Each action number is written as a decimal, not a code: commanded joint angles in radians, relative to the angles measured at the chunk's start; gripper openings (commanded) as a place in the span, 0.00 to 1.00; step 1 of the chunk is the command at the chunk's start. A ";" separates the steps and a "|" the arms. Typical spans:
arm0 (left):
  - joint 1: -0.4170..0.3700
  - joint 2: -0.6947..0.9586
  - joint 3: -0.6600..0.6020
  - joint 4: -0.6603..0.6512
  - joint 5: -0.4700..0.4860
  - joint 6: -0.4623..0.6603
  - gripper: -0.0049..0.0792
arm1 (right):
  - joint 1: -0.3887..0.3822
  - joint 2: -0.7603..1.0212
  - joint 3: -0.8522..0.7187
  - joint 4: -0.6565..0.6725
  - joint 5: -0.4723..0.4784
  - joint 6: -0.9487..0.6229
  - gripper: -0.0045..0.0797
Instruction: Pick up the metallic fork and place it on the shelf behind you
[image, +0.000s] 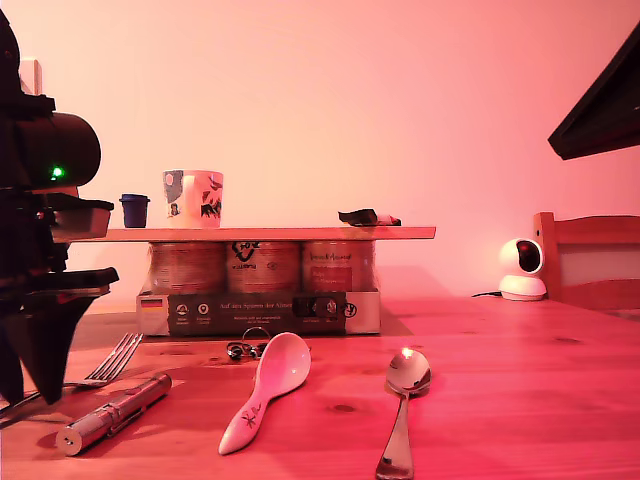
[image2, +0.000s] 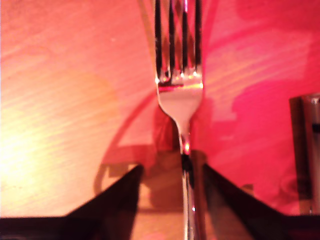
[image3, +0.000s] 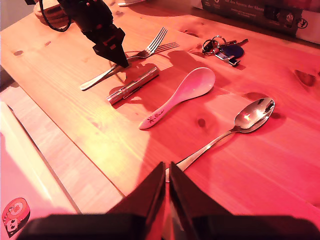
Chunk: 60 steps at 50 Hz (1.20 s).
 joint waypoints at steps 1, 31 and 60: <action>-0.003 0.024 0.004 -0.012 0.002 0.005 0.36 | 0.006 0.006 0.017 0.010 0.001 -0.003 0.04; -0.003 0.024 0.011 -0.023 0.002 0.016 0.03 | 0.006 0.006 0.017 0.010 0.000 0.001 0.04; -0.020 0.023 0.181 -0.291 0.002 0.016 0.03 | 0.006 0.006 0.017 0.009 0.001 0.000 0.04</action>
